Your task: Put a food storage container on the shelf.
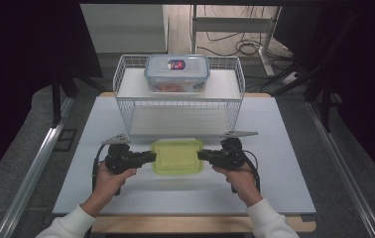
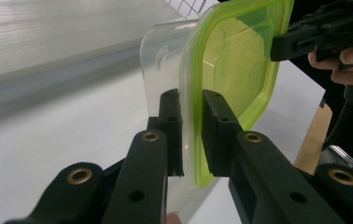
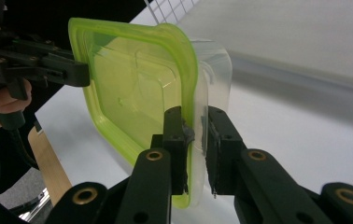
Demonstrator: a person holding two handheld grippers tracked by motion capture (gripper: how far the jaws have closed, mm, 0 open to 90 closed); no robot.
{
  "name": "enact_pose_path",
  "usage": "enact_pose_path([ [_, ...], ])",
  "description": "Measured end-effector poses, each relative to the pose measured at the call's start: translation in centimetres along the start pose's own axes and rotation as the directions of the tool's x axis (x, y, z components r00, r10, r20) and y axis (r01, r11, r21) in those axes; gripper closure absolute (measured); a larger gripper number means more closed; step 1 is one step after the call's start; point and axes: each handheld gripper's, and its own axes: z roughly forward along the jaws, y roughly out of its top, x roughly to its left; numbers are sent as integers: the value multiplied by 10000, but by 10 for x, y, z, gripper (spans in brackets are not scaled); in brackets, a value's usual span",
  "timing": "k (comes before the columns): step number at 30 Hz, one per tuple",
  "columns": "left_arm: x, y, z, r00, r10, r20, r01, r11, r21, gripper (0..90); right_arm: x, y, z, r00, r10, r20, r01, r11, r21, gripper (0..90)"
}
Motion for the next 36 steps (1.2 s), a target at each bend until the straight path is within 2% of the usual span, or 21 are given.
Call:
enact_pose_path([
  [13, -2, 24, -10, 9999, 133, 8, -132, 9994, -332, 802, 7, 23, -10, 9996, -251, 133, 255, 9992, -313, 793],
  [24, -8, 58, -25, 9986, 510, -161, -519, 9969, -598, 803, 14, 51, -20, 9983, -534, 236, 548, 9966, -618, 794],
  [36, -6, 86, -36, 9983, 529, -238, -546, 9954, -781, 804, 17, 82, -24, 9968, -753, 284, 773, 9939, -789, 794],
])
